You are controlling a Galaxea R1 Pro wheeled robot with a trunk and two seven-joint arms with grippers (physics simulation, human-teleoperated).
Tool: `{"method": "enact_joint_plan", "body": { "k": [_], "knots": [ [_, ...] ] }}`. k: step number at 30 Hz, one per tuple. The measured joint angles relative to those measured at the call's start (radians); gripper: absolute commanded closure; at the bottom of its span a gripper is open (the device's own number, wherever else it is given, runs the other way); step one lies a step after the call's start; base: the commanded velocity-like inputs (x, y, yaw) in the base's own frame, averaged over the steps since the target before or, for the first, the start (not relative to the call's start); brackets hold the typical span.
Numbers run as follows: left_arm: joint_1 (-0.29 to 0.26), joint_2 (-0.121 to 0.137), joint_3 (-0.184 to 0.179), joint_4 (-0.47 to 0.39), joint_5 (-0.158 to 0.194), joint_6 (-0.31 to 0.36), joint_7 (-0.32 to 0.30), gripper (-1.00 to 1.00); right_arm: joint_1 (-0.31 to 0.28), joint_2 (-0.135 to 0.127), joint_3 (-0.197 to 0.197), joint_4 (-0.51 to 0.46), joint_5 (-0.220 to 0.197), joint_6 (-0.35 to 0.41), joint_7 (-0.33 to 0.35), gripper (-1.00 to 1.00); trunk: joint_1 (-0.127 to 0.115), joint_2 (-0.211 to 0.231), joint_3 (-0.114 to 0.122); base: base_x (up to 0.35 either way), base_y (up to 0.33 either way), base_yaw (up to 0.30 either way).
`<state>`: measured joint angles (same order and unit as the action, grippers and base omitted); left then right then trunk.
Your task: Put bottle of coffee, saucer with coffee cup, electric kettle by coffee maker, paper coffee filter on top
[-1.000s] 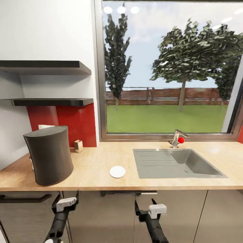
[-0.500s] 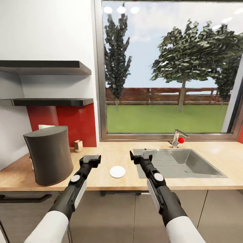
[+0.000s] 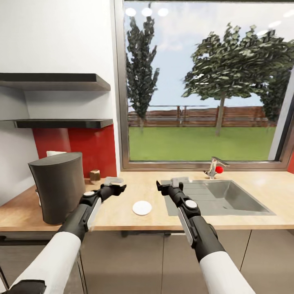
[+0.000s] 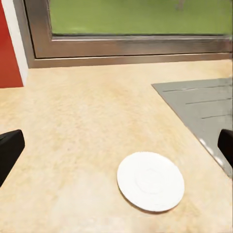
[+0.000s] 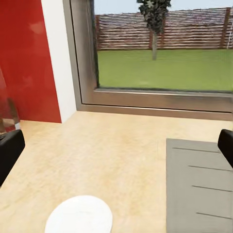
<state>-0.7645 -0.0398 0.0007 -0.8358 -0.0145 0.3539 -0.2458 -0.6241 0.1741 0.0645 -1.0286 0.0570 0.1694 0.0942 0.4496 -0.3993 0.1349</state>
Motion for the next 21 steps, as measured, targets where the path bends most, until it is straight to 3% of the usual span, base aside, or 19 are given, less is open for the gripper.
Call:
{"method": "enact_joint_plan", "body": {
  "k": [3,7,16,21],
  "knots": [
    [-0.009,0.045,0.001,0.001,0.0,0.076,-0.095,-1.0,0.0,0.0,-0.005,-0.01,0.0,0.003,-0.001,-1.0,0.0,0.0,-0.001,0.0,0.0,0.057],
    [-0.007,0.095,0.0,0.011,-0.002,0.15,-0.177,-1.0,0.0,-0.008,-0.008,-0.012,0.0,0.045,-0.002,-1.0,0.0,0.0,-0.006,0.0,0.0,0.078],
    [-0.011,0.105,0.0,0.095,-0.025,0.302,-0.193,-1.0,0.0,-0.007,-0.008,0.046,0.003,0.079,-0.004,-1.0,0.0,0.0,-0.02,0.0,0.0,0.006],
    [-0.011,0.106,-0.011,0.088,-0.025,0.325,-0.193,-1.0,0.0,-0.009,-0.013,0.117,0.003,0.082,-0.005,-1.0,0.0,0.0,-0.028,0.0,0.0,0.0]
  ]
}}
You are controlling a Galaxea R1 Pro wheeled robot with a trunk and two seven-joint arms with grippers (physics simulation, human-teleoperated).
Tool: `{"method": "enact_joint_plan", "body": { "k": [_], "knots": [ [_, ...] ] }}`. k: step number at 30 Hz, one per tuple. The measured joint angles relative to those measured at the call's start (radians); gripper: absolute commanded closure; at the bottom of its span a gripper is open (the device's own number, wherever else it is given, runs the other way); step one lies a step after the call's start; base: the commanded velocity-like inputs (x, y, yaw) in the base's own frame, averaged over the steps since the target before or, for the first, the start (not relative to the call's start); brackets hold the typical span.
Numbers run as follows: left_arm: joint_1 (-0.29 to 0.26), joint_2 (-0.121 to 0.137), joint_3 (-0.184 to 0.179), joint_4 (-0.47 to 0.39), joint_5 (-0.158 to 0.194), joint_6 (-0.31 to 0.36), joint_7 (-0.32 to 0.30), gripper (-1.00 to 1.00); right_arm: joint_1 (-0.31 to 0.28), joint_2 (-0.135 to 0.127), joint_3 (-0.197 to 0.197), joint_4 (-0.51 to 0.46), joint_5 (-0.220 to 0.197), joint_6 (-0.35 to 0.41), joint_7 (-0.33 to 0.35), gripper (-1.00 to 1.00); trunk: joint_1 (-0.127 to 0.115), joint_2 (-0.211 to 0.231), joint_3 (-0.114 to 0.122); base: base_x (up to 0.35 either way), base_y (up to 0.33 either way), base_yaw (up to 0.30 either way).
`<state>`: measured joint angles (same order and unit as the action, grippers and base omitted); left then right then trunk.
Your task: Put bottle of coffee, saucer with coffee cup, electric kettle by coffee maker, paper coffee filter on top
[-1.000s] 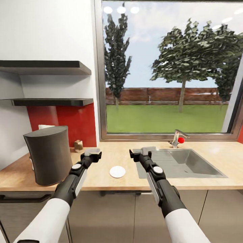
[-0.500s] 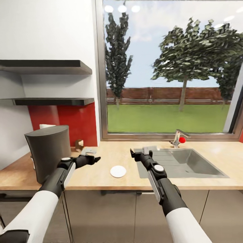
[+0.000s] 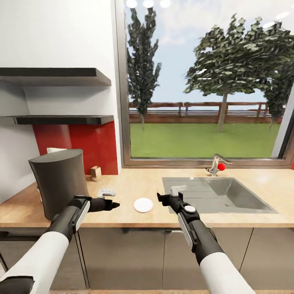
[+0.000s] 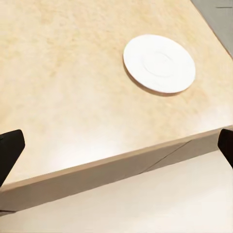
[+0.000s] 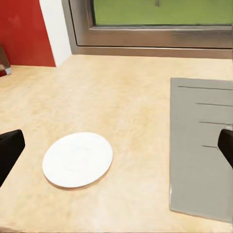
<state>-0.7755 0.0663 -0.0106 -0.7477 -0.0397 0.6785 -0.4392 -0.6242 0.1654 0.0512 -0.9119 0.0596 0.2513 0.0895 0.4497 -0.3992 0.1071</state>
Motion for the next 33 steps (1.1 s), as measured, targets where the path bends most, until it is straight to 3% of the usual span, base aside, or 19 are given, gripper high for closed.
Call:
{"method": "enact_joint_plan", "body": {
  "k": [3,7,15,19,23,27,33],
  "knots": [
    [0.0,0.0,0.0,-0.007,0.0,0.003,0.0,-1.0,0.0,0.0,-0.001,0.004,0.0,0.021,0.0,-1.0,0.0,0.0,-0.005,0.002,0.0,0.0],
    [-0.002,0.001,-0.001,-0.01,-0.001,0.004,0.0,-1.0,0.0,0.0,0.0,0.0,-0.001,0.113,-0.001,-1.0,0.0,0.0,-0.011,0.188,0.0,0.0],
    [-0.003,-0.002,0.001,-0.009,0.0,0.005,0.001,-1.0,0.0,0.001,0.004,0.002,-0.003,0.136,-0.001,-1.0,-0.001,0.0,-0.024,0.312,0.0,0.0],
    [-0.046,-0.002,0.002,-0.004,0.003,0.075,0.0,-1.0,0.0,0.001,0.005,0.0,-0.003,0.14,0.0,-1.0,-0.001,0.0,-0.03,0.332,0.0,0.0],
    [-0.13,-0.014,0.002,0.005,0.012,0.184,-0.003,-1.0,0.0,0.001,0.006,0.0,-0.003,0.146,0.001,-1.0,-0.001,0.0,-0.036,0.333,0.0,0.0],
    [-0.155,-0.018,0.002,0.002,0.012,0.226,-0.004,-1.0,0.001,0.002,0.008,0.001,-0.003,0.147,0.001,-1.0,0.0,0.0,-0.038,0.177,0.0,0.0],
    [-0.15,-0.015,0.004,0.004,0.023,0.236,-0.015,-1.0,0.001,0.001,0.009,0.011,-0.003,0.156,0.002,-1.0,0.0,0.0,-0.038,0.025,0.0,0.0]
  ]
}}
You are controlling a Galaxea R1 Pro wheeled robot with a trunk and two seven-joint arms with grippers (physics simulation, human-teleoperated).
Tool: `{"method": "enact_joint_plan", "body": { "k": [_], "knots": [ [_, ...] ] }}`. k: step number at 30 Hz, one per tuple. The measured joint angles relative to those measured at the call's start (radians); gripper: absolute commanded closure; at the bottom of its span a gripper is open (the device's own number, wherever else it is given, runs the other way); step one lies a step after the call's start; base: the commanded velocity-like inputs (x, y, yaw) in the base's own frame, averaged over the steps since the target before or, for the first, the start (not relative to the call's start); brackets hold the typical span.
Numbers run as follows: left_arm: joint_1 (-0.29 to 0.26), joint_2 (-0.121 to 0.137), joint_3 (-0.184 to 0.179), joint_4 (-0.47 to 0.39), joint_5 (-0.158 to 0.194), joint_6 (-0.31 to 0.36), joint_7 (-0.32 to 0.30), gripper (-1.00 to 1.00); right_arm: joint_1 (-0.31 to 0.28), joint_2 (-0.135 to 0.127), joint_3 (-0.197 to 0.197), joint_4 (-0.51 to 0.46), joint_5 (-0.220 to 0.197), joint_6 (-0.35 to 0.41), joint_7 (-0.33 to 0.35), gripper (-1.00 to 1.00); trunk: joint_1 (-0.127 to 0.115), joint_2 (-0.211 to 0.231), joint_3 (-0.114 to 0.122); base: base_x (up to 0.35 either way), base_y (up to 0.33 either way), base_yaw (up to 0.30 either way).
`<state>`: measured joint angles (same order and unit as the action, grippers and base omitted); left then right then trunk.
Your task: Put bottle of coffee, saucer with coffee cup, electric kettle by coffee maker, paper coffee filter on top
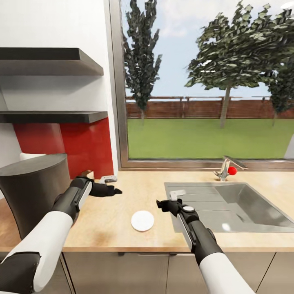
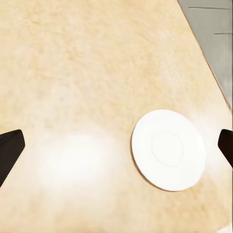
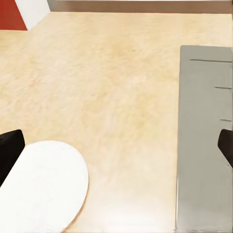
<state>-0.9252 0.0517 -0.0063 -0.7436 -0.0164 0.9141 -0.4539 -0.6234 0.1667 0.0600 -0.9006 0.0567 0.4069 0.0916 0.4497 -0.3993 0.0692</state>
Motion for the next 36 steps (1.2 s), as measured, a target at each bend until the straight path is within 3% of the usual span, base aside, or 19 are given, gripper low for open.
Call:
{"method": "enact_joint_plan", "body": {
  "k": [5,10,14,20,25,36],
  "knots": [
    [0.0,0.007,-0.002,0.016,0.017,0.0,-0.102,-1.0,0.001,0.002,0.001,0.021,-0.001,0.102,0.026,-1.0,0.0,0.0,0.0,0.001,0.0,0.0],
    [0.003,0.01,-0.005,0.047,0.017,-0.002,-0.148,-1.0,0.001,0.0,-0.001,0.031,0.002,0.157,0.242,-1.0,0.0,0.0,0.0,0.0,0.0,0.0],
    [0.008,0.005,-0.008,0.051,0.013,-0.004,-0.153,-1.0,0.001,-0.001,-0.002,0.07,0.003,0.164,0.303,-1.0,0.0,0.0,0.0,0.0,0.0,0.0],
    [0.01,0.003,-0.003,0.052,0.016,-0.01,-0.155,-1.0,0.001,0.0,-0.002,0.136,0.0,0.163,0.312,-1.0,-0.001,-0.001,0.0,0.103,0.0,0.0],
    [0.01,0.003,-0.002,0.052,0.015,-0.011,-0.155,-1.0,0.001,0.0,-0.003,0.144,0.0,0.163,0.313,-1.0,0.0,0.0,0.0,0.259,0.0,0.0],
    [0.011,0.0,-0.001,0.055,0.02,-0.012,-0.16,-1.0,0.001,-0.001,-0.004,0.177,0.0,0.163,0.313,-1.0,0.0,0.0,-0.002,0.022,0.0,0.0]
  ]
}}
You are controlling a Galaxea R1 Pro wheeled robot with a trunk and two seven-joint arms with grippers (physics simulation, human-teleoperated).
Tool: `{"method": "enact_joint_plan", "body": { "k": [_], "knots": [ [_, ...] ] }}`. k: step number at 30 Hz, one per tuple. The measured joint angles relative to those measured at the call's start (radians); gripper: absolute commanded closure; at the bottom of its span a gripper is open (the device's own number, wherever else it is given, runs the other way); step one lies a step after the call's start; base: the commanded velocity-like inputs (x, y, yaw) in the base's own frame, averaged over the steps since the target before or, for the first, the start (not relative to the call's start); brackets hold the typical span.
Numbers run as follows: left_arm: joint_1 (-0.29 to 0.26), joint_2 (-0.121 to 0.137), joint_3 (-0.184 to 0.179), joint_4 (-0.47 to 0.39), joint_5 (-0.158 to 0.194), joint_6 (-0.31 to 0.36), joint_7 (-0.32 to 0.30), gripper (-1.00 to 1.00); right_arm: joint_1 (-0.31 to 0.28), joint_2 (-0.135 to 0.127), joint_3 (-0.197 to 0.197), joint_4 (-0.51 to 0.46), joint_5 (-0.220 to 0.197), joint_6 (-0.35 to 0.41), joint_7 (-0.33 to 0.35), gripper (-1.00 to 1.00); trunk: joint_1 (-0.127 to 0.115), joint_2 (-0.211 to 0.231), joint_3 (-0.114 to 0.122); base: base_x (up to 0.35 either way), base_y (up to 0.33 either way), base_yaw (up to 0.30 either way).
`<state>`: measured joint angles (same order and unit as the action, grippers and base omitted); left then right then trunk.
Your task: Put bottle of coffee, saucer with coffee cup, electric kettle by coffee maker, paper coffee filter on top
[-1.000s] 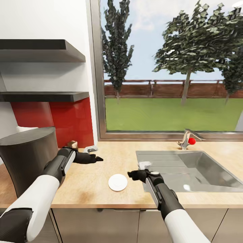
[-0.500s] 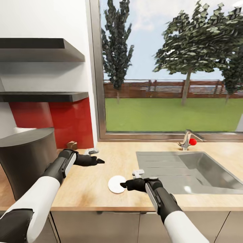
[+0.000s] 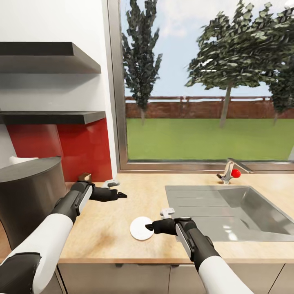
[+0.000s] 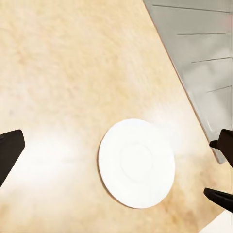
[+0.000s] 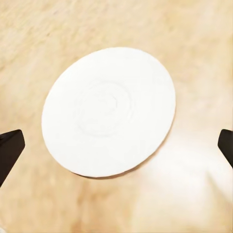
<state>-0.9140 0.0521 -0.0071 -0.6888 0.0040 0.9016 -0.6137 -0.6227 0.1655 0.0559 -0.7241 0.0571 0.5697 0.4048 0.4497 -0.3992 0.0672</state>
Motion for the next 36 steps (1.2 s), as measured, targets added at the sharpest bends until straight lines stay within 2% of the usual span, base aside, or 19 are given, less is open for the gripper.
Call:
{"method": "enact_joint_plan", "body": {
  "k": [4,10,15,17,20,23,36],
  "knots": [
    [-0.001,-0.002,0.0,0.017,0.0,0.0,0.0,-1.0,0.0,0.001,0.001,0.002,-0.001,0.0,0.0,-1.0,0.0,0.0,-0.005,0.0,0.0,0.0],
    [0.0,-0.007,0.001,0.09,0.002,-0.007,0.0,-1.0,0.0,0.002,0.001,0.003,-0.002,-0.001,0.0,-1.0,0.0,0.0,-0.012,0.0,0.0,0.0],
    [0.0,-0.011,0.001,0.12,0.007,-0.034,-0.001,-1.0,0.0,0.003,0.002,0.003,-0.002,-0.001,0.002,-1.0,0.0,0.0,-0.012,0.0,0.0,0.0],
    [0.002,-0.016,0.001,0.123,0.011,-0.038,-0.001,-1.0,0.0,0.004,0.003,0.003,-0.002,0.0,0.021,-1.0,0.0,0.0,-0.012,0.003,0.0,0.0],
    [0.007,-0.027,0.004,0.124,0.014,-0.039,-0.002,-1.0,0.0,0.002,0.002,0.004,0.0,0.0,0.135,-1.0,0.0,0.0,-0.012,0.195,0.0,0.0],
    [0.007,-0.034,0.005,0.124,0.014,-0.039,-0.003,-1.0,0.0,0.001,0.002,0.004,0.002,0.0,0.17,-1.0,0.0,0.0,-0.012,0.263,0.0,0.0],
    [0.015,-0.049,0.008,0.143,0.022,-0.038,-0.004,-1.0,0.001,-0.003,0.0,0.031,0.005,0.001,0.177,-1.0,0.0,0.0,-0.012,0.036,0.0,0.0]
  ]
}}
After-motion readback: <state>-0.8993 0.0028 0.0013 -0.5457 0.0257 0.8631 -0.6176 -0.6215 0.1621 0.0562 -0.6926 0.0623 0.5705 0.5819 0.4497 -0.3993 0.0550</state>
